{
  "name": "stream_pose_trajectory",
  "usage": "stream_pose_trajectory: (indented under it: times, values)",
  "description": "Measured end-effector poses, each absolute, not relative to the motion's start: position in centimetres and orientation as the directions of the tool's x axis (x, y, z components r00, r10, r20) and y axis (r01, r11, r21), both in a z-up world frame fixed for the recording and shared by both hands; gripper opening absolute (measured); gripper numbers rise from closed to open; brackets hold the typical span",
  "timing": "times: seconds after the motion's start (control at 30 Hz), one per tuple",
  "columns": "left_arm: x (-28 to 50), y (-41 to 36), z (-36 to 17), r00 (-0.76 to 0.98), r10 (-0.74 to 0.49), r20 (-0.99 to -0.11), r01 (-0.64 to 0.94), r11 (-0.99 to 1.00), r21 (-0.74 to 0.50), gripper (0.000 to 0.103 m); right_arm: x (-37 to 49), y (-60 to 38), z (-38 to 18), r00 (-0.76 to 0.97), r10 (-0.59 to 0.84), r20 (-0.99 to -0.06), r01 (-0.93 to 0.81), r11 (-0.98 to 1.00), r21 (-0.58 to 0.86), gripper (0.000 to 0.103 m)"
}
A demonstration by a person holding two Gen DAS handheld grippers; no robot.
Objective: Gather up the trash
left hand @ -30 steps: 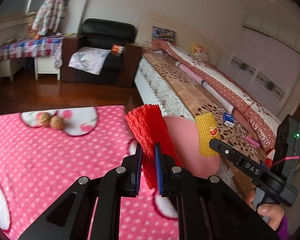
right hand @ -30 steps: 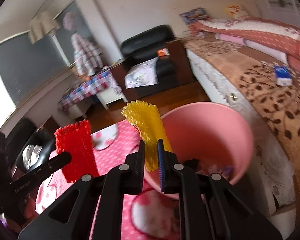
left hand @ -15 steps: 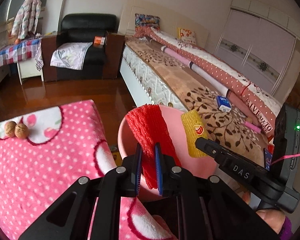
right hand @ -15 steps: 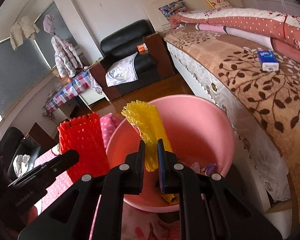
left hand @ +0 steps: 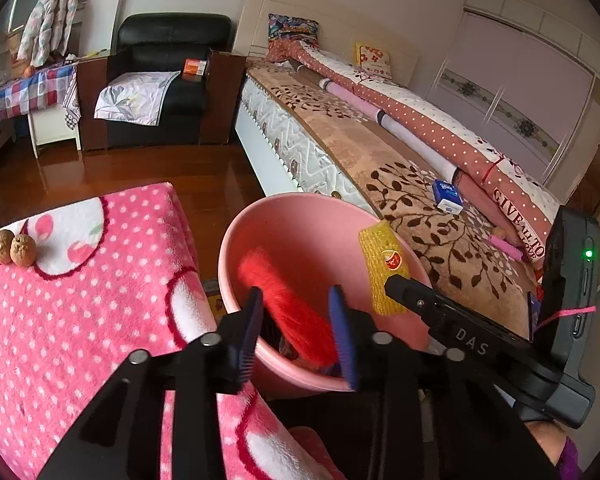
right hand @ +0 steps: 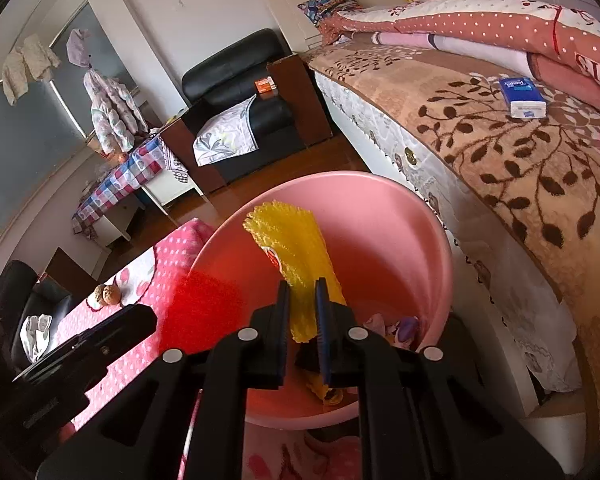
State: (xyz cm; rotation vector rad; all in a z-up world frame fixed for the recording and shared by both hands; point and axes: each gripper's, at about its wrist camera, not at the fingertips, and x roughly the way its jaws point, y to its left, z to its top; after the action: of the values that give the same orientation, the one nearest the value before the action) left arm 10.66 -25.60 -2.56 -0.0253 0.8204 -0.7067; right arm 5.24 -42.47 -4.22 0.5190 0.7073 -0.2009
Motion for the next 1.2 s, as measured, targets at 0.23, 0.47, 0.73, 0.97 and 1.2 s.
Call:
stream_pose_trajectory:
  times: [0.23,0.47,0.73,0.97,1.2]
  values:
    - [10.1,-24.8,-1.9,0.488,-0.586,-0.647,0.56,0.779,-0.282,0.05,4.7,-42.3,-3.9,0.758,-0.012,-0.652,0.346,0.854,0.388,0.033]
    - [9.3,-23.6,-0.6,0.535,-0.563,-0.63,0.543,0.8,-0.255,0.057,3.9,-41.4,-3.4,0.776,0.0,-0.631,0.327,0.856,0.402,0.049]
    - [8.7,-21.3,0.4,0.596,-0.506,-0.623,0.487,0.845,-0.22,0.057,3.6,-38.8,-3.2,0.782,0.033,-0.622,0.274,0.879,0.391,0.053]
    - [8.5,-19.6,1.2,0.639,-0.468,-0.611,0.446,0.872,-0.201,0.057,3.2,-36.3,-2.4,0.797,0.0,-0.604,0.249,0.911,0.328,0.062]
    - [8.2,-18.6,1.5,0.662,-0.438,-0.609,0.424,0.888,-0.177,0.057,2.8,-34.8,-2.1,0.801,-0.015,-0.599,0.237,0.926,0.293,0.07]
